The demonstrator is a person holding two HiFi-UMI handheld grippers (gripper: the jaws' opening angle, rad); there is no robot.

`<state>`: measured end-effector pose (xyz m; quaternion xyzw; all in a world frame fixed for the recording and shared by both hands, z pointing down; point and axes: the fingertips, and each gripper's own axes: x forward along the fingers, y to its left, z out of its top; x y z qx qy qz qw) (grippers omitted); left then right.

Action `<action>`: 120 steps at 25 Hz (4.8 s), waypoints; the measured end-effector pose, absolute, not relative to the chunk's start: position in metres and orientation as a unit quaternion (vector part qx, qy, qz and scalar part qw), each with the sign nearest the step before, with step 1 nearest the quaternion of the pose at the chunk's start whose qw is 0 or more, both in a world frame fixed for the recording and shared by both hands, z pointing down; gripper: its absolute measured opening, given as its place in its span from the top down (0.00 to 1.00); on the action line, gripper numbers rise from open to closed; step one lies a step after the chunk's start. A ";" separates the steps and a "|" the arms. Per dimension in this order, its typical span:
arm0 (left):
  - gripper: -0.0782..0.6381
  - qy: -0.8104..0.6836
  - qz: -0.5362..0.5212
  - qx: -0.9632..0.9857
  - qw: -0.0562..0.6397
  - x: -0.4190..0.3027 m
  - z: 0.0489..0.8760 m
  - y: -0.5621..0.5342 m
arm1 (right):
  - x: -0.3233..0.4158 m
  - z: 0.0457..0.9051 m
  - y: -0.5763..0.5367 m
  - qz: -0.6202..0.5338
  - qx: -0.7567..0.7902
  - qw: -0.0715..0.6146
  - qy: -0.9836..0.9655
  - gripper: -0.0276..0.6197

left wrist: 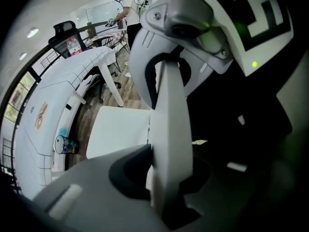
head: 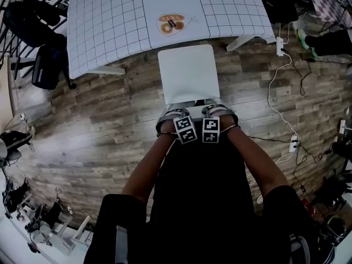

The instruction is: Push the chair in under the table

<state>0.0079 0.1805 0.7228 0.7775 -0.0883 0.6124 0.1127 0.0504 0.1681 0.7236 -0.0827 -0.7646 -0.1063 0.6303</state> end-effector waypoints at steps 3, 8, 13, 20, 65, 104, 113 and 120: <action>0.76 -0.087 0.607 0.779 0.128 0.012 0.718 0.174 | 0.053 0.719 0.161 -0.105 -0.091 0.630 -0.764 0.85; 0.76 -0.089 0.610 0.776 0.134 0.006 0.719 0.147 | 0.048 0.721 0.134 -0.107 -0.091 0.628 -0.766 0.85; 0.76 -0.092 0.611 0.773 0.142 0.003 0.721 0.120 | 0.045 0.723 0.107 -0.109 -0.095 0.624 -0.768 0.85; 0.76 -0.103 0.609 0.770 0.159 0.005 0.719 0.087 | 0.047 0.721 0.071 -0.120 -0.109 0.621 -0.767 0.85; 0.75 -0.110 0.613 0.765 0.165 -0.034 0.723 -0.033 | 0.008 0.725 -0.049 -0.114 -0.112 0.620 -0.768 0.85; 0.76 -0.088 0.605 0.779 0.136 -0.082 0.723 -0.132 | -0.043 0.726 -0.146 -0.100 -0.089 0.626 -0.768 0.84; 0.76 -0.088 0.605 0.779 0.137 -0.086 0.723 -0.143 | -0.047 0.726 -0.156 -0.099 -0.089 0.627 -0.768 0.84; 0.76 -0.087 0.605 0.780 0.134 -0.091 0.723 -0.152 | -0.051 0.726 -0.165 -0.098 -0.087 0.627 -0.768 0.84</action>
